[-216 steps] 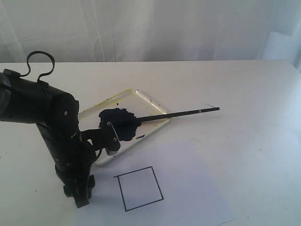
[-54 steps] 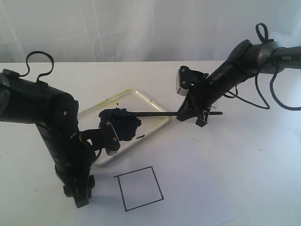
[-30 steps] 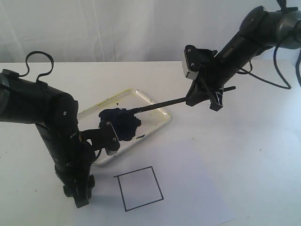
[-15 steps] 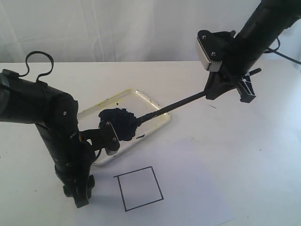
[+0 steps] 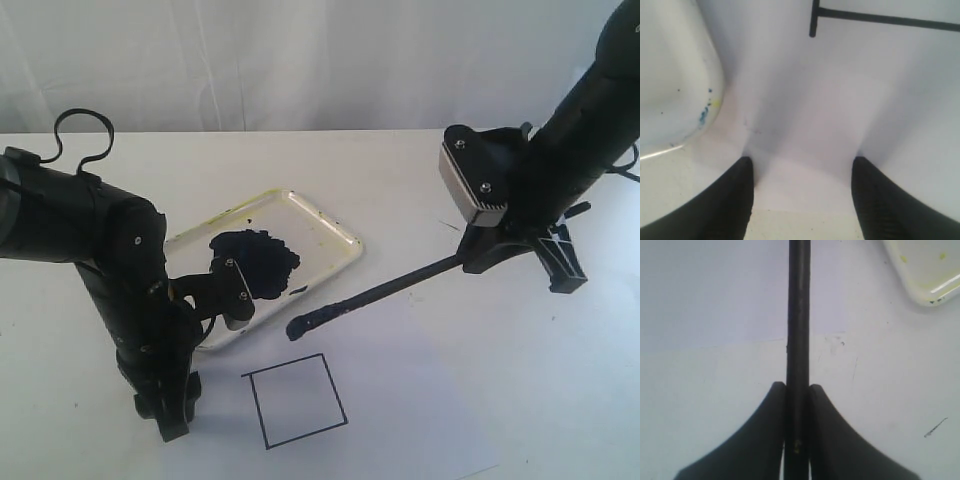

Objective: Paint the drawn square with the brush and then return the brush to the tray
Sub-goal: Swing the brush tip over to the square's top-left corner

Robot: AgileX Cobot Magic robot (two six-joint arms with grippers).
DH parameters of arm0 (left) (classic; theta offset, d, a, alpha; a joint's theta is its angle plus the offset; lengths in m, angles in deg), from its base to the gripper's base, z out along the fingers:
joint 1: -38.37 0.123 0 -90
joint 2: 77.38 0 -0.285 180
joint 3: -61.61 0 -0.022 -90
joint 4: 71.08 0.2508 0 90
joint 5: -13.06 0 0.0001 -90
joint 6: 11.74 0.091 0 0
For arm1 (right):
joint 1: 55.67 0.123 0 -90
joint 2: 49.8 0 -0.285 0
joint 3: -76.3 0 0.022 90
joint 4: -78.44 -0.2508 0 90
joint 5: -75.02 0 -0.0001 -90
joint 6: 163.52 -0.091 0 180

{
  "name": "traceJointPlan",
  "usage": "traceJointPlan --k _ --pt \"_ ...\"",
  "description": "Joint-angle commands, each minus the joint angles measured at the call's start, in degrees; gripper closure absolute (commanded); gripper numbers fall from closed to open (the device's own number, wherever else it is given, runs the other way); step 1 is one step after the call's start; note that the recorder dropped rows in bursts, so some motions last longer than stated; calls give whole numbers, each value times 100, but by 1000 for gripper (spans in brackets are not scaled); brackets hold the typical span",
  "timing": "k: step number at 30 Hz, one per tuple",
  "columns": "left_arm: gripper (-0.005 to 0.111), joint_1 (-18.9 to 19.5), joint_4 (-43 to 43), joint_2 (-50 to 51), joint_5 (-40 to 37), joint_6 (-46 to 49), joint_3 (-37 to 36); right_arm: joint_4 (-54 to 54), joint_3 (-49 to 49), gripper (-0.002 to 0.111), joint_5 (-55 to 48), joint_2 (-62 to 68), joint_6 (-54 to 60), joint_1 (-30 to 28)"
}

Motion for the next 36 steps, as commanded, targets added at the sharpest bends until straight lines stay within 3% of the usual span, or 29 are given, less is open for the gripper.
traceJointPlan --k 1,36 --pt "45 -31 -75 56 19 -15 -75 -82 222 108 72 -167 76 223" --pt "45 -31 -75 56 12 -5 -75 -46 404 108 558 117 541 851"
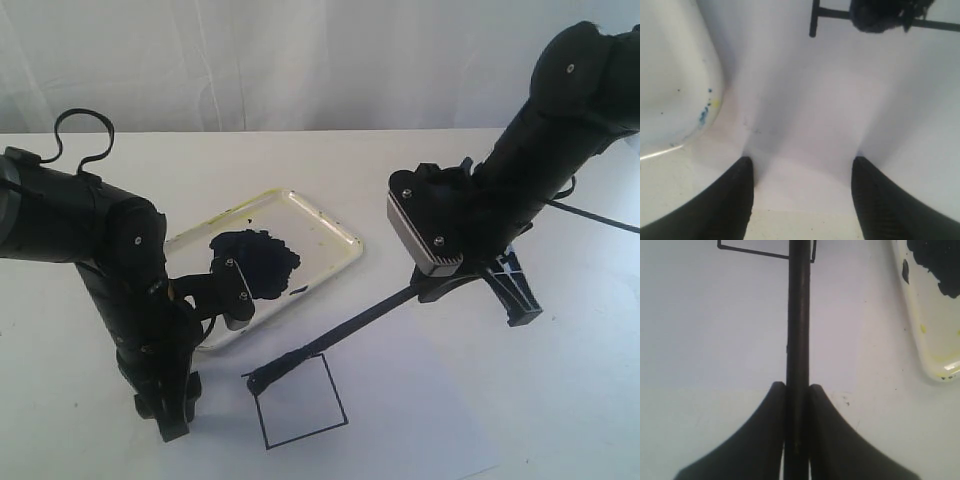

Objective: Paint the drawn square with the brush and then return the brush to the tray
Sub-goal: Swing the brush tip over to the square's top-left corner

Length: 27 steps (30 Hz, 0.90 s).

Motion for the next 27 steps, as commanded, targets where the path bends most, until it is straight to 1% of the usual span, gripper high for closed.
traceJointPlan --k 1,9,27 --pt "45 -31 -75 56 12 -5 -75 -1 31 108 55 97 79 11" --pt "45 -31 -75 56 12 -5 -75 20 31 108 234 97 98 11" --pt "45 -31 -75 56 12 -5 -75 20 31 108 212 97 98 11"
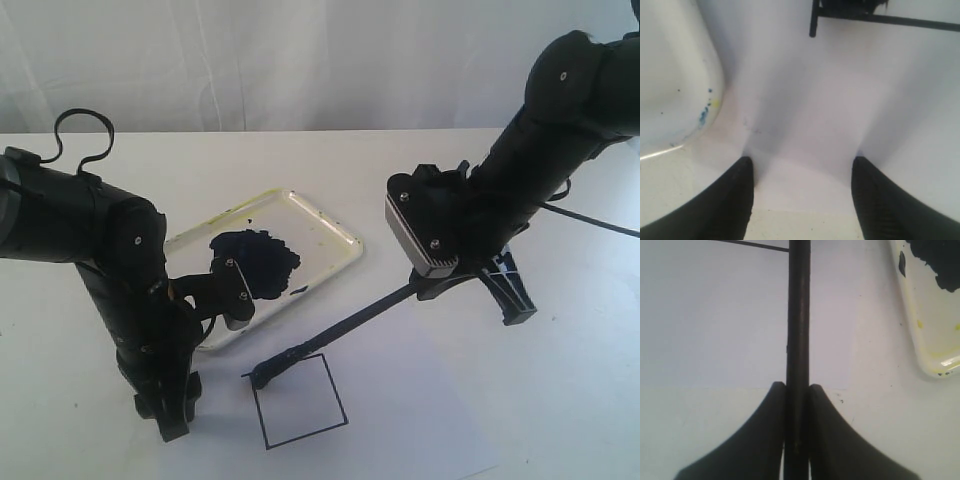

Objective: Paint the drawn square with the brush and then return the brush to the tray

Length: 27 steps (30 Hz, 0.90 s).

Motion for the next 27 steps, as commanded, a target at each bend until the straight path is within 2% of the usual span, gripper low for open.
traceJointPlan --k 1,27 --pt "45 -31 -75 56 12 -5 -75 -3 21 108 -32 -8 66 11" --pt "45 -31 -75 56 12 -5 -75 -34 21 108 -34 -8 37 11"
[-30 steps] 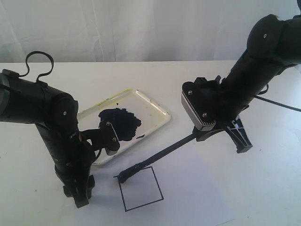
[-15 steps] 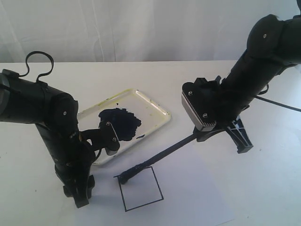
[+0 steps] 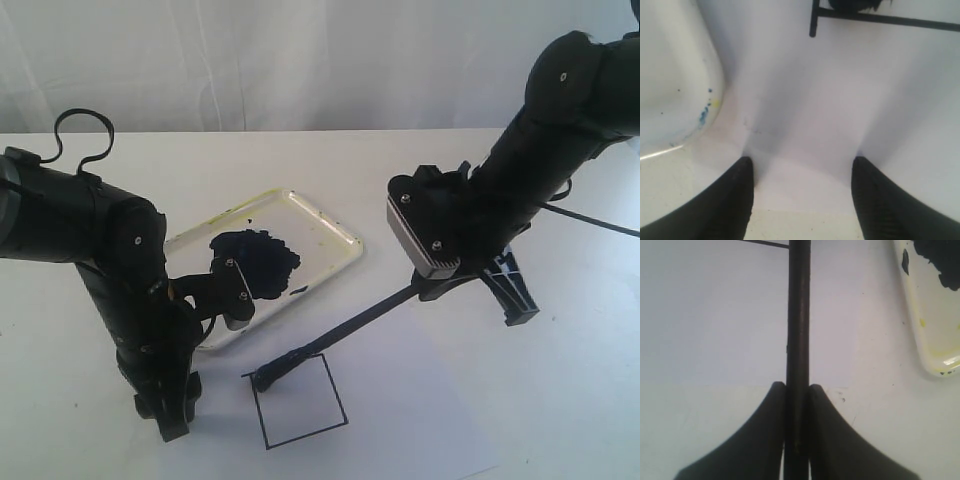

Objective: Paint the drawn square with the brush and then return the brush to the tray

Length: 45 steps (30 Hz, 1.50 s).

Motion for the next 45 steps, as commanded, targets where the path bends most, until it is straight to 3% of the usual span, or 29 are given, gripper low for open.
traceJointPlan --k 1,45 --pt "45 -31 -75 56 12 -5 -75 -99 21 108 -15 -8 37 11" --pt "45 -31 -75 56 1 -5 -75 219 21 108 167 212 -147 11"
